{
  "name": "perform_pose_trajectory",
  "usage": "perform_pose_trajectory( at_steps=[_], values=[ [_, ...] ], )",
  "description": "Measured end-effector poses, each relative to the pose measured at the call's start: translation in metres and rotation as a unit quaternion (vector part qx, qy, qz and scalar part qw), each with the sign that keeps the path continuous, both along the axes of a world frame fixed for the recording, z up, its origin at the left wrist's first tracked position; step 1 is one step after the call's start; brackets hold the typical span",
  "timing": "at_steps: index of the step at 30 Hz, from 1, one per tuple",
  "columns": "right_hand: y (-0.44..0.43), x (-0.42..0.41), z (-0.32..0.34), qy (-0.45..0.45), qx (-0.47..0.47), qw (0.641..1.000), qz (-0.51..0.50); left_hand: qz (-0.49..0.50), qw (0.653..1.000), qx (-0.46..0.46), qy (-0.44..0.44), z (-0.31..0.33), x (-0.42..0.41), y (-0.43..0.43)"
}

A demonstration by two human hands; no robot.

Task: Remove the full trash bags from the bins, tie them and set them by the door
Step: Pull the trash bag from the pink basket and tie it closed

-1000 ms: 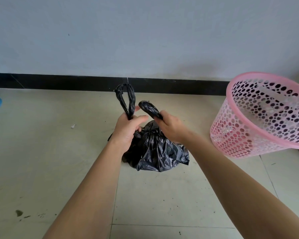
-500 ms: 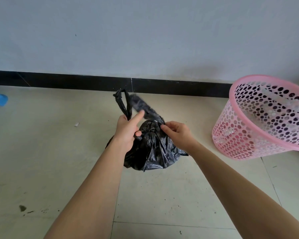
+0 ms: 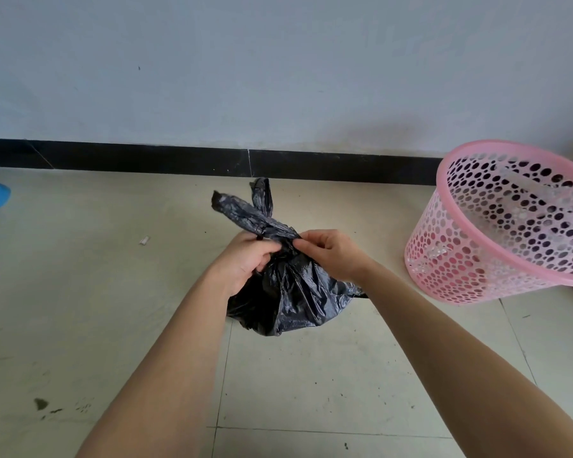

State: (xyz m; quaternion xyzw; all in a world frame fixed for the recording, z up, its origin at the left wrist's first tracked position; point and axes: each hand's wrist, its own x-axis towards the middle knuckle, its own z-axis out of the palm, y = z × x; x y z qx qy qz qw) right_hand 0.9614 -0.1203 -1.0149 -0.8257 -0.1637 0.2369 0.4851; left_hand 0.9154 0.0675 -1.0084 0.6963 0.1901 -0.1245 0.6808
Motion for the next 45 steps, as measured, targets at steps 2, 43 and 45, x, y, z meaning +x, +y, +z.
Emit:
perform_pose_trajectory(
  at_steps=[2, 43, 45],
  values=[
    [0.001, 0.004, 0.004, -0.006, -0.026, 1.0, 0.007, -0.031, 0.999, -0.007, 0.012, -0.002, -0.001, 0.002],
    [0.014, 0.015, 0.063, 0.291, 0.54, 0.727, -0.309, -0.008, 0.944, -0.329, -0.022, 0.005, -0.002, -0.007],
    [0.013, 0.015, 0.064, 0.284, 0.538, 0.729, -0.312, -0.013, 0.942, -0.335, -0.002, 0.008, 0.0, -0.007]
  ],
)
